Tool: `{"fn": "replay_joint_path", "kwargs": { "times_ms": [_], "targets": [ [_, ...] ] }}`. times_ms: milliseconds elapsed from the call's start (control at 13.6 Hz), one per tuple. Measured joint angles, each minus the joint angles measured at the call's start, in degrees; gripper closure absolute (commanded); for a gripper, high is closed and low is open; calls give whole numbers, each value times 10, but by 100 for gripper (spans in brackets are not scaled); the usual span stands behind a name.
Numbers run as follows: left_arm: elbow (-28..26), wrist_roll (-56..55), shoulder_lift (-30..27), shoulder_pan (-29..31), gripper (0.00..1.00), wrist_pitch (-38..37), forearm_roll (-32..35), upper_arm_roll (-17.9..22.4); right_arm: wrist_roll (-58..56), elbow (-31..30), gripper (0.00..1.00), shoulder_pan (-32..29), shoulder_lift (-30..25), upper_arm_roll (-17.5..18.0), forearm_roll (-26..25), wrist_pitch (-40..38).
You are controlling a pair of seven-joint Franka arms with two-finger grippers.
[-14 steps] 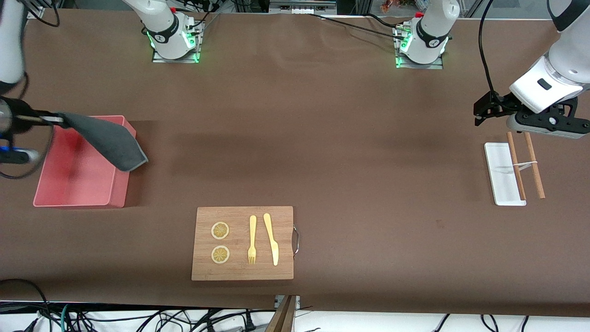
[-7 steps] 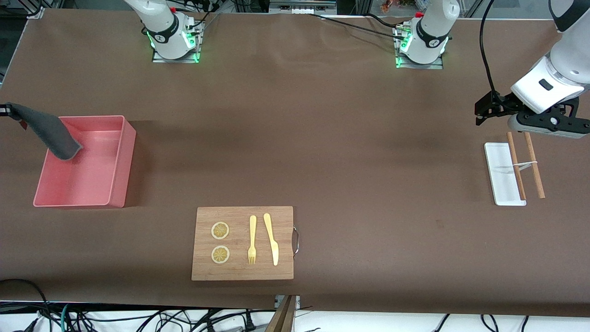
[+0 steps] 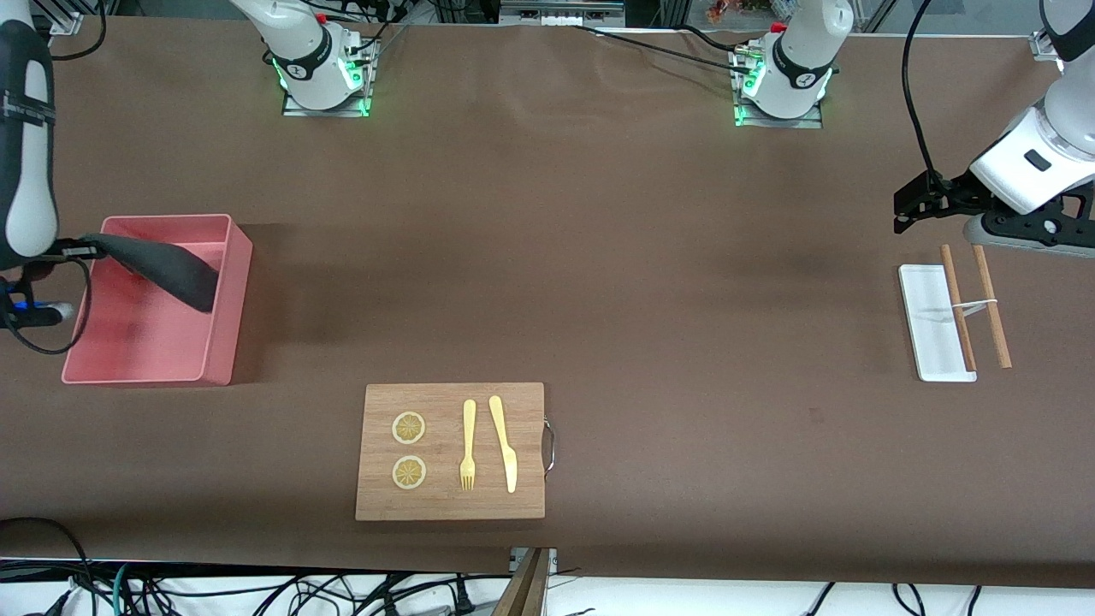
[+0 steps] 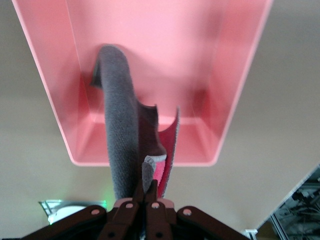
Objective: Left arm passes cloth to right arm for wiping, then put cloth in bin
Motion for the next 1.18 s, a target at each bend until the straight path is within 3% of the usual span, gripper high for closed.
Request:
{"fn": "replay_joint_path", "kwargs": {
  "times_ms": [589, 663, 736, 1178],
  "targets": [
    [0, 0, 0, 0, 0, 0, -1, 0, 1, -45, 100, 1, 68, 2, 38, 153],
    [0, 0, 0, 0, 0, 0, -1, 0, 1, -45, 60, 1, 72, 2, 47, 171],
    [0, 0, 0, 0, 0, 0, -1, 0, 1, -45, 1, 1, 75, 2, 52, 183],
    [0, 0, 0, 0, 0, 0, -1, -1, 1, -24, 0, 3, 59, 3, 76, 205]
  ]
}}
